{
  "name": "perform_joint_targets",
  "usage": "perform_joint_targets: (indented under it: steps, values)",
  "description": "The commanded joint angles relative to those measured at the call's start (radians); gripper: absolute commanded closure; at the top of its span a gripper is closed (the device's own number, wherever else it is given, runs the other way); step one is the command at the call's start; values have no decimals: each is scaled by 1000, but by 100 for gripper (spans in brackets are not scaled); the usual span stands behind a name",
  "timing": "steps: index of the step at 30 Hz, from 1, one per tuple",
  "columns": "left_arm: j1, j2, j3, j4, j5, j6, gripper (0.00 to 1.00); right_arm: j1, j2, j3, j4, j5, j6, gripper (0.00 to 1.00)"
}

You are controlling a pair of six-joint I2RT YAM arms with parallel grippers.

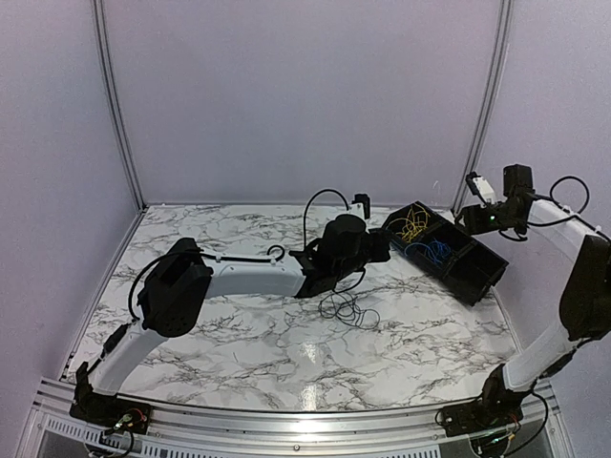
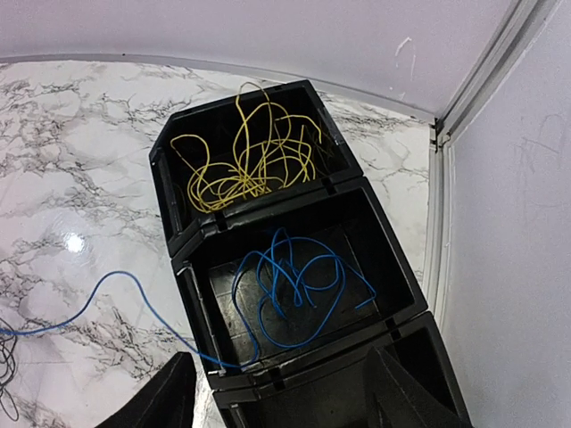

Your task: Untangle the cables

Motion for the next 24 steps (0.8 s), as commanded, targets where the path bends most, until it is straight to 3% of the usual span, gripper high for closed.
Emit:
perform_joint_targets:
  steps: [1,4,6,9,12,24]
  values:
    - [8,0,8,5,26,-7,100,1,-80,-46,-40,-94,-66,36]
    - [11,1,9,5,42,-16,100,60,-151,-103,-55,-227,-192,37]
    - [13,0,8,7,47,-23,100,142,-186,-141,-68,-227,-277,37]
    - [15,-4,2,12,56,-36,100,228,-212,-173,-86,-266,-369,27]
    - [15,-9,-3,18,64,-46,100,264,-209,-185,-74,-315,-412,24]
    - [24,-31,-18,38,113,-80,100,400,-65,-165,35,-211,-465,26]
